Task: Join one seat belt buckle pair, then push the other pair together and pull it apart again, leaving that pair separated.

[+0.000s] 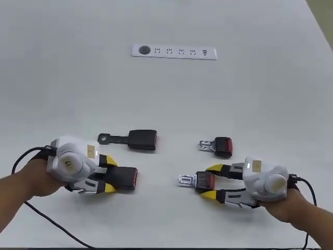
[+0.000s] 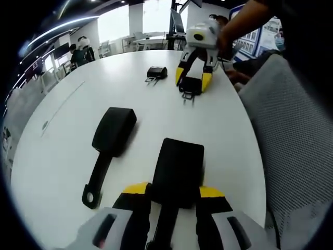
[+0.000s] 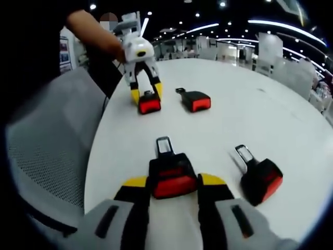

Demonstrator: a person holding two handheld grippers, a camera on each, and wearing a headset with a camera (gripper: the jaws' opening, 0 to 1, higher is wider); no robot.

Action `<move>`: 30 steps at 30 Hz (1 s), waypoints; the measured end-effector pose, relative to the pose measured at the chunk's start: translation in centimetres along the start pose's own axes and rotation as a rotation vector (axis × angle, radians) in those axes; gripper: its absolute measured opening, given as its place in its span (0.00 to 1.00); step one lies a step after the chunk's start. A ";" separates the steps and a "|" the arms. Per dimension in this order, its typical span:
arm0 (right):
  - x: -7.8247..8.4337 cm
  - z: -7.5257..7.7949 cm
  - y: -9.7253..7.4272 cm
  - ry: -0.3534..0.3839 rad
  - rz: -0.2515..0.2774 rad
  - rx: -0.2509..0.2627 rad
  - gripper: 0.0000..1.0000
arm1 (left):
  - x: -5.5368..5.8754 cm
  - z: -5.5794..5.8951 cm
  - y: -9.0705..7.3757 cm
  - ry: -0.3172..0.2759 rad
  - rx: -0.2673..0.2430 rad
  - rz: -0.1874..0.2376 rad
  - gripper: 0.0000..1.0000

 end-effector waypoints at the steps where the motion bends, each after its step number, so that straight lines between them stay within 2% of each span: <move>1: -0.2 -0.1 0.2 0.001 0.003 -0.007 0.36 | 0.0 0.0 0.0 -0.001 0.000 0.000 0.34; 10: -2.8 -0.5 3.1 -0.008 0.023 -0.019 0.36 | -0.1 0.0 0.0 -0.012 -0.007 -0.003 0.34; 22: -4.9 -1.5 5.6 -0.026 0.030 -0.040 0.36 | -0.1 0.1 0.0 -0.023 -0.014 0.007 0.34; 29: -6.6 -2.1 7.5 -0.055 0.023 -0.052 0.36 | -0.1 0.1 0.0 -0.014 -0.013 0.000 0.34; 30: -6.8 -2.0 7.6 -0.077 0.015 -0.047 0.36 | -0.1 0.1 0.0 -0.014 -0.012 0.001 0.34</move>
Point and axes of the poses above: the centre of the closed fingertips' face, and the gripper's own axes: y roughly forward along the fingers, z roughly to its right, x roughly out of its underside, the point moved 7 cm from there along -y, roughly backward along the fingers, and after that the axes turned 5 degrees about -z, right-handed, at the moved point
